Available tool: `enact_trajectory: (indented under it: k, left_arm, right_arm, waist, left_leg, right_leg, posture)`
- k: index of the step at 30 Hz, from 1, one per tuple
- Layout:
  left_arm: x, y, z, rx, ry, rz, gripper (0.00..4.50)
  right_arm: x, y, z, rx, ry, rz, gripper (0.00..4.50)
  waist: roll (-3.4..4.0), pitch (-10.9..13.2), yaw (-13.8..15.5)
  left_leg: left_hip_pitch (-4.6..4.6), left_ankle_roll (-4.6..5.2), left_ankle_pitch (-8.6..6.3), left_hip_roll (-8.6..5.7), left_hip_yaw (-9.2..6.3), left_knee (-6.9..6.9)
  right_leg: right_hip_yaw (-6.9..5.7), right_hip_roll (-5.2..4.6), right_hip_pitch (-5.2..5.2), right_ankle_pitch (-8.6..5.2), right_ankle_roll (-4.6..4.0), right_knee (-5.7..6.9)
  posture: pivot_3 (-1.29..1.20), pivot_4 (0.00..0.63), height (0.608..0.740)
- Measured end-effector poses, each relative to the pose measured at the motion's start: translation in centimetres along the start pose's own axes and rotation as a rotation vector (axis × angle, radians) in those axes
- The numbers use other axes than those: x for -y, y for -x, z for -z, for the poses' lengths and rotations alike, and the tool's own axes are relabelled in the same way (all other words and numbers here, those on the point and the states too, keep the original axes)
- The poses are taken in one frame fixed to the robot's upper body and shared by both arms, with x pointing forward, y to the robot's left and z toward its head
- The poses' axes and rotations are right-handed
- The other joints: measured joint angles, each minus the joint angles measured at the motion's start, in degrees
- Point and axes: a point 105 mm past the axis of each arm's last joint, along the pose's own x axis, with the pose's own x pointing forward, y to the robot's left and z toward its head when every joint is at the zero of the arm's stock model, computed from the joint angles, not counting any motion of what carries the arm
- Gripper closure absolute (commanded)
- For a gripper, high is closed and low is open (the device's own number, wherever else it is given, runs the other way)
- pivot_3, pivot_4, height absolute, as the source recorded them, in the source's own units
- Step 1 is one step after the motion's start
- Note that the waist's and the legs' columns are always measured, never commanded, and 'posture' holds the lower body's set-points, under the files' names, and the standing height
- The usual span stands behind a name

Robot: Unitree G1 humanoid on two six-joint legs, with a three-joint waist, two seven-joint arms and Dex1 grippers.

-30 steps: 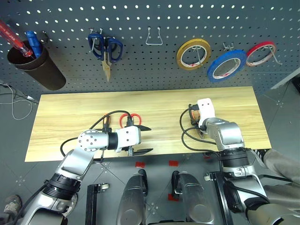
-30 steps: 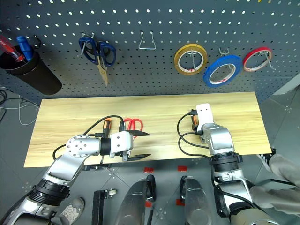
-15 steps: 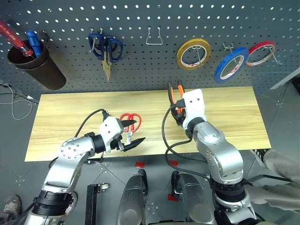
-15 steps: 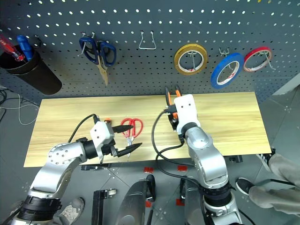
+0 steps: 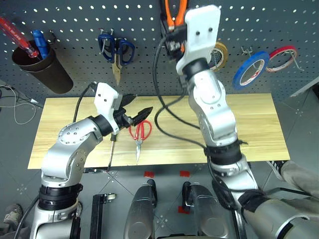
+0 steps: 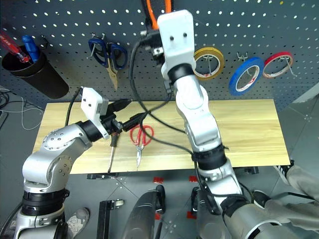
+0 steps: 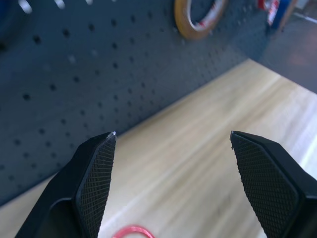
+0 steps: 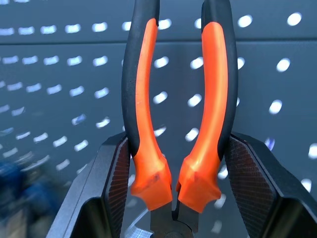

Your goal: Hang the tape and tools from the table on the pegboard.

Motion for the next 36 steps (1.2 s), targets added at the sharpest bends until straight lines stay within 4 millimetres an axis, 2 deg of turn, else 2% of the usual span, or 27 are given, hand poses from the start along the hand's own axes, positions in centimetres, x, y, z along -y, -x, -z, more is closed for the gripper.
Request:
enact_trajectory:
  k: [4,13,21,27,31,33,34,36]
  left_arm:
    - [-0.3,-0.4,-0.7,0.015,-0.012,-0.011,0.60]
    - [-0.3,-0.4,0.3,-0.018,-0.003,-0.020,0.60]
    - [-1.0,-0.7,1.8,-0.042,-0.006,-0.058,0.60]
    - [-0.7,-1.5,2.9,-0.037,0.002,-0.072,0.60]
    - [-0.3,-1.8,3.5,-0.049,0.012,-0.064,0.60]
    - [-0.2,-1.5,4.4,-0.084,0.034,-0.069,0.26]
    - [-0.1,-1.3,5.3,-0.117,0.053,-0.073,0.05]
    - [-0.1,-0.7,6.8,-0.179,0.083,-0.097,0.01]
  right_arm:
    - [0.1,-1.3,-0.2,0.062,0.017,0.014,1.94]
    - [-0.8,-1.6,0.4,0.083,-0.011,0.027,1.94]
    - [-1.4,-0.2,4.0,-0.016,0.007,0.025,1.94]
    - [-1.4,0.1,4.9,-0.052,0.031,0.023,1.94]
    - [-0.7,0.8,5.6,-0.104,-0.022,0.044,0.70]
    - [-0.1,1.9,6.4,-0.152,-0.047,0.053,0.03]
    - [0.2,2.6,6.7,-0.176,-0.055,0.052,0.00]
    - [0.3,3.7,6.7,-0.213,-0.078,0.033,0.00]
  waist:
    - [0.00,0.00,-0.14]
    - [0.00,0.00,0.17]
    - [0.00,0.00,1.23]
    - [0.00,0.00,1.35]
    - [0.00,0.00,1.31]
    - [0.00,0.00,1.30]
    - [0.00,0.00,1.28]
    - [0.00,0.00,1.27]
  left_leg:
    - [0.01,0.00,0.00,0.03,0.03,-0.01]
    - [0.02,0.01,0.06,0.05,0.02,0.08]
    - [0.01,0.01,0.06,0.04,0.02,0.06]
    - [0.01,0.01,0.06,0.05,0.02,0.05]
    - [0.01,0.01,0.06,0.05,0.02,0.05]
    - [0.01,0.01,0.06,0.04,0.01,0.05]
    - [0.01,0.01,0.06,0.04,0.01,0.04]
    - [0.01,0.01,0.06,0.05,-0.02,0.02]
  right_leg:
    - [0.01,0.00,-0.02,0.00,-0.01,0.03]
    - [0.04,0.00,-0.02,0.04,-0.09,0.15]
    - [0.03,0.00,-0.02,0.04,-0.08,0.08]
    - [0.02,0.00,-0.02,0.04,-0.09,0.08]
    - [0.03,-0.01,-0.01,0.04,-0.09,0.07]
    - [0.04,-0.01,0.01,0.04,-0.09,0.05]
    - [0.03,-0.01,0.00,0.04,-0.09,0.04]
    - [0.02,-0.01,0.00,0.04,-0.08,0.04]
  posture:
    - [0.05,0.375,0.740]
    - [0.05,0.387,0.740]
    - [0.05,0.386,0.740]
    - [0.03,0.385,0.740]
    - [0.00,0.381,0.740]
    - [0.00,0.378,0.740]
    - [0.00,0.378,0.740]
    - [-0.01,0.376,0.740]
